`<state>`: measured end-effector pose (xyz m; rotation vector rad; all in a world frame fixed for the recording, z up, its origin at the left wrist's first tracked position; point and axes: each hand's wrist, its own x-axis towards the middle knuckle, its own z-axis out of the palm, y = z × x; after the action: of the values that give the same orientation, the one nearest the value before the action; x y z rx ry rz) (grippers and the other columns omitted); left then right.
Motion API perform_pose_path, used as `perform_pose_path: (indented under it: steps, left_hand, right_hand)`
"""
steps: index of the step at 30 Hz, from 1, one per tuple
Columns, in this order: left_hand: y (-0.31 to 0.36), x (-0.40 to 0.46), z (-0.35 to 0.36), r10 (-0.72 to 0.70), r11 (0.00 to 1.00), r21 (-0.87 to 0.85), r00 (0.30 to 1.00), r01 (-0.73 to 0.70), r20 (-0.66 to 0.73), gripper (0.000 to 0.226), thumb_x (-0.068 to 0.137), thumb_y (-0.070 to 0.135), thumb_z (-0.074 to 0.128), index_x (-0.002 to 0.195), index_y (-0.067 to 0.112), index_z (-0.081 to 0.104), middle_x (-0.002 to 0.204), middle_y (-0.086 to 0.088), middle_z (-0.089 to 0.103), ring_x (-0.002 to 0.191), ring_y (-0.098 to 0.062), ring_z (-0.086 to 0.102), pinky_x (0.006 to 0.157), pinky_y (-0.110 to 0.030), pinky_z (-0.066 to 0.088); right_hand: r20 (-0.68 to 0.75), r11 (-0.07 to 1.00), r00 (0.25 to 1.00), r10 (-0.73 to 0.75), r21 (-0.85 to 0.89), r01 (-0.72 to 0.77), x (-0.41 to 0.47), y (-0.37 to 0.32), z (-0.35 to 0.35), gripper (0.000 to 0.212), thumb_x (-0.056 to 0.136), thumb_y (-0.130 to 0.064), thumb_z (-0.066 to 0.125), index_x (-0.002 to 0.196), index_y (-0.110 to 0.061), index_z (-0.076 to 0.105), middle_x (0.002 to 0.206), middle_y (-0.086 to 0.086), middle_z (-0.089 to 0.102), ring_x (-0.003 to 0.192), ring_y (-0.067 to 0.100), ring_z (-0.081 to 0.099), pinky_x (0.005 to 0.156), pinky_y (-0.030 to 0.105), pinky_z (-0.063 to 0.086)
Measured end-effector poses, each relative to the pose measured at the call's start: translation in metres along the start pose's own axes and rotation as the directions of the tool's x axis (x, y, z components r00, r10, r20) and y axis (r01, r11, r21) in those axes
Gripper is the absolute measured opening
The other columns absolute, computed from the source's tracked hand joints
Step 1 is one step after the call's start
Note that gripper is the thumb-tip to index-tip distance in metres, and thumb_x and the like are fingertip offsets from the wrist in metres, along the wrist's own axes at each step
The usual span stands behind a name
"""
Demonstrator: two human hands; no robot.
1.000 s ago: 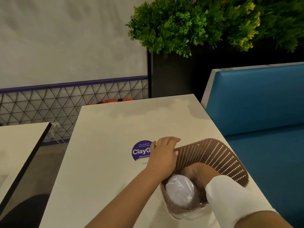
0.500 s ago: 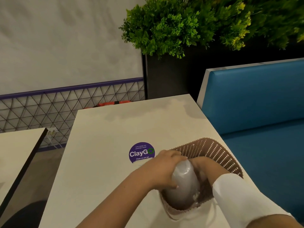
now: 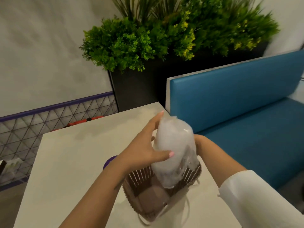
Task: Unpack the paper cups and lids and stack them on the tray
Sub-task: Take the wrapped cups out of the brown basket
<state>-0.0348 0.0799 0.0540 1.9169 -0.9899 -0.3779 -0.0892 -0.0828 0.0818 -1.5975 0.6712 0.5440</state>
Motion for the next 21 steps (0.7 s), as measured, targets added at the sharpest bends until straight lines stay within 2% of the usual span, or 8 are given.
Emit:
perform_pose_path:
  steps: [2,6,7,11,14,16,17,21]
  left_hand:
    - [0.009,0.007,0.013,0.031,0.996,-0.084,0.999,-0.033,-0.024,0.080,0.079,0.031,0.075,0.127,0.062,0.020,0.119,0.051,0.034,0.106,0.032,0.038,0.073,0.004,0.039]
    - [0.033,0.026,0.043,0.107,0.976,-0.189,0.993,-0.112,-0.039,0.077,0.083,0.024,0.073,0.129,0.059,0.022,0.122,0.047,0.040,0.113,0.024,0.042,0.078,0.000,0.041]
    - [0.041,0.032,0.053,0.128,0.973,-0.189,0.991,-0.132,-0.037,0.081,0.079,0.025,0.075,0.129,0.059,0.022,0.121,0.050,0.040,0.114,0.023,0.042,0.080,0.000,0.041]
    - [0.071,0.059,0.100,0.197,0.959,-0.211,0.980,-0.191,0.007,0.093,0.060,0.030,0.085,0.125,0.059,0.025,0.118,0.048,0.040,0.114,0.020,0.043,0.082,-0.002,0.042]
    - [0.085,0.078,0.143,0.246,0.945,-0.244,0.964,-0.217,0.096,0.104,0.055,0.024,0.091,0.131,0.054,0.026,0.124,0.040,0.041,0.118,0.012,0.045,0.087,-0.011,0.046]
    - [0.092,0.090,0.174,0.248,0.939,-0.288,0.948,-0.186,0.197,0.107,0.053,0.028,0.092,0.136,0.049,0.028,0.133,0.026,0.044,0.124,0.000,0.048,0.095,-0.029,0.049]
    - [0.096,0.095,0.189,0.244,0.937,-0.310,0.936,-0.160,0.254,0.106,0.052,0.032,0.091,0.136,0.049,0.029,0.135,0.021,0.046,0.125,-0.004,0.049,0.098,-0.036,0.050]
    - [0.119,0.113,0.253,0.278,0.917,-0.385,0.861,-0.105,0.426,0.101,0.058,0.025,0.088,0.138,0.049,0.030,0.138,0.014,0.049,0.128,-0.011,0.049,0.102,-0.046,0.047]
  right_hand:
    - [0.022,0.999,1.000,-0.021,0.039,0.020,-0.014,-0.005,-0.013,0.019,0.100,-0.007,0.039,0.095,0.007,0.051,0.095,0.006,0.052,0.091,0.033,0.050,0.086,0.036,0.040]
    - [-0.040,0.991,0.991,-0.126,0.033,0.127,-0.036,0.004,-0.048,0.026,0.098,-0.012,0.046,0.074,-0.007,0.055,0.051,0.005,0.064,0.053,0.020,0.061,0.047,0.028,0.052]
    - [-0.059,0.989,0.989,-0.135,0.045,0.138,-0.040,0.010,-0.058,0.024,0.097,-0.011,0.049,0.074,-0.008,0.055,0.049,0.004,0.063,0.051,0.019,0.061,0.046,0.027,0.052]
    - [-0.162,0.971,0.975,-0.151,0.162,0.177,-0.068,0.037,-0.100,0.006,0.089,-0.010,0.061,0.087,-0.004,0.061,0.086,0.015,0.063,0.070,0.022,0.052,0.086,0.041,0.043]
    - [-0.249,0.967,0.960,-0.127,0.183,0.176,-0.079,0.073,-0.143,0.031,0.097,-0.012,0.050,0.120,0.008,0.055,0.120,0.029,0.059,0.073,0.025,0.055,0.075,0.038,0.047]
    - [-0.295,0.963,0.952,-0.087,0.221,0.157,-0.086,0.099,-0.172,0.025,0.095,-0.011,0.054,0.116,0.002,0.058,0.112,0.023,0.063,0.078,0.028,0.061,0.069,0.037,0.054]
    - [-0.312,0.968,0.948,-0.066,0.212,0.137,-0.091,0.113,-0.186,0.028,0.094,-0.014,0.057,0.118,0.000,0.059,0.114,0.025,0.062,0.086,0.031,0.065,0.076,0.042,0.056]
    - [-0.373,0.973,0.927,-0.041,0.194,0.122,-0.099,0.179,-0.260,0.041,0.084,-0.027,0.065,0.119,-0.005,0.062,0.117,0.021,0.065,0.108,0.041,0.062,0.091,0.057,0.050]
